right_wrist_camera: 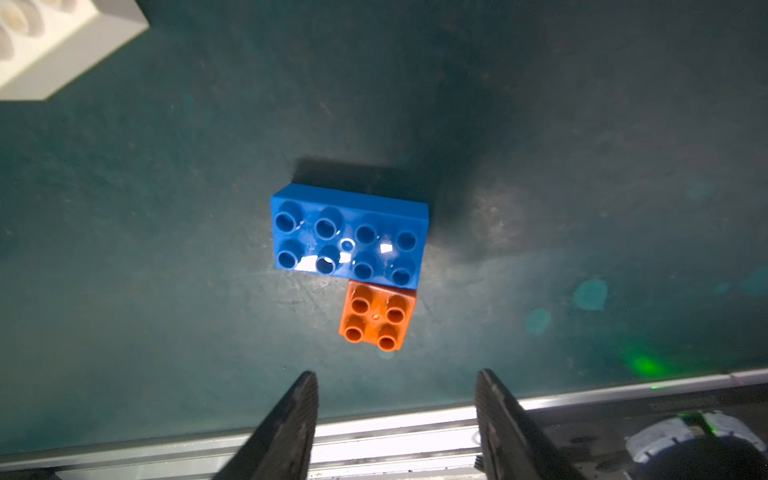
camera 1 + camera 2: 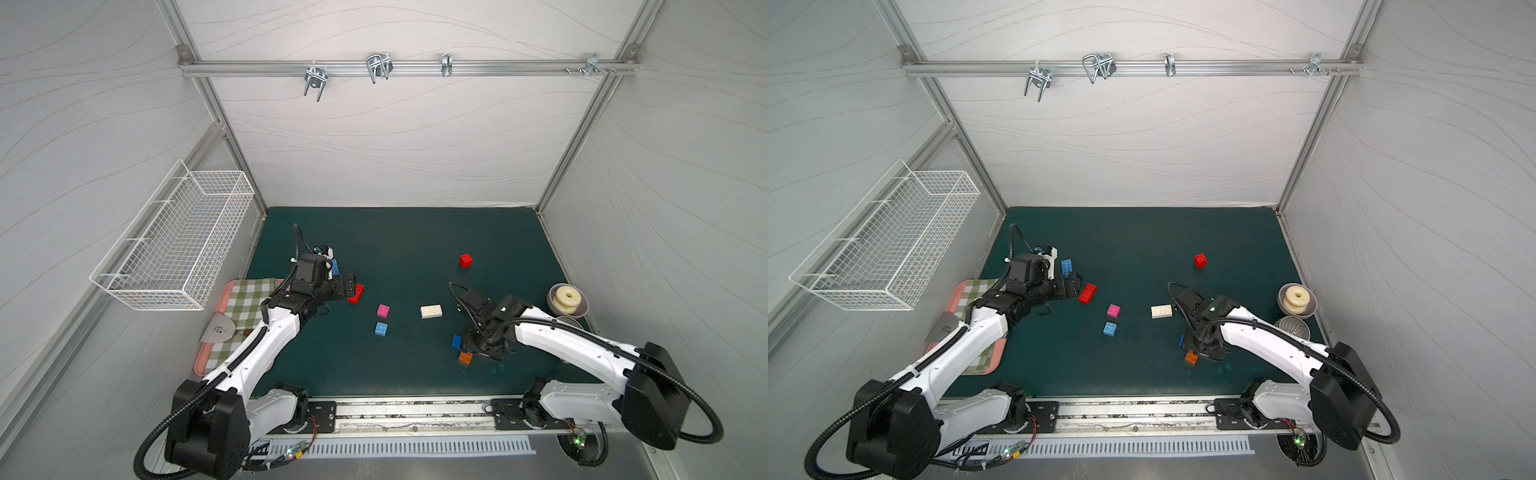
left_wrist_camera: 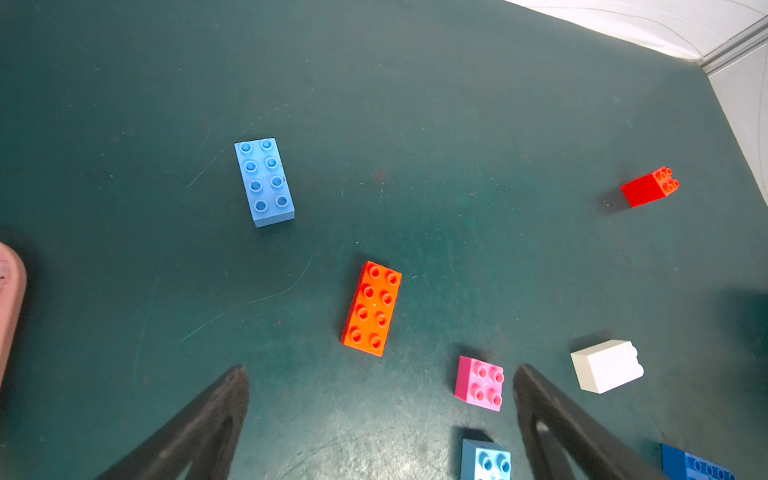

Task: Assemble a carrot with lego
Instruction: Pick up the lego brick from the center of the board.

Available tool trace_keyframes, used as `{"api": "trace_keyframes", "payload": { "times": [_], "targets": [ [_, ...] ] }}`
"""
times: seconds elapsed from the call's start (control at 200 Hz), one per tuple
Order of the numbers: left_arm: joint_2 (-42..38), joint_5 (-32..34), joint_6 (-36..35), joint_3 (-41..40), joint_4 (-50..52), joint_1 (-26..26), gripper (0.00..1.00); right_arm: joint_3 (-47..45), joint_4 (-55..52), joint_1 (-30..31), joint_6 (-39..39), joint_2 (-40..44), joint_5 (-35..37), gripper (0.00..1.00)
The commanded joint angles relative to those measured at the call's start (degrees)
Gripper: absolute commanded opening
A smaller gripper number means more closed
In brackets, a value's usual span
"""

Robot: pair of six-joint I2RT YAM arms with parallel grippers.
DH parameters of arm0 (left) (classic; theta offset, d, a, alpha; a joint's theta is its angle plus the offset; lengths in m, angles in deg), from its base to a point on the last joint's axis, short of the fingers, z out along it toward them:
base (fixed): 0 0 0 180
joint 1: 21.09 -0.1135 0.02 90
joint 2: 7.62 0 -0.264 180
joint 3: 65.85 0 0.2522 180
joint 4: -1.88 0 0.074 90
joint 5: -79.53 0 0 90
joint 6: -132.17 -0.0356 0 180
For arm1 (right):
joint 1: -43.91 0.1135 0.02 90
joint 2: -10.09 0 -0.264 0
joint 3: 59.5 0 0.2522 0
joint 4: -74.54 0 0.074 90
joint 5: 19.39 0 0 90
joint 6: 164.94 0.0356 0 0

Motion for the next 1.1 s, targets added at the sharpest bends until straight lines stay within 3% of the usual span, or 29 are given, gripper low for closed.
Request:
{"api": "trace_keyframes", "payload": {
  "times": [0.0,0.505,1.096],
  "targets": [
    [0.4,0.0,-0.1,0.4,-1.4,0.4,0.99,-0.3,1.7,0.7,4.0,-1.8,-0.7,0.58],
    [-0.2,0.7,0.0,0.2,-1.0,1.2,0.99,-2.8,7.9,-0.6,4.6,-7.0,-2.5,0.5],
    [-0.1,1.1,-0.3,0.3,-1.0,1.6,0.99,-5.1,8.2,-3.5,5.0,-4.2,-1.6,0.36]
  ]
}}
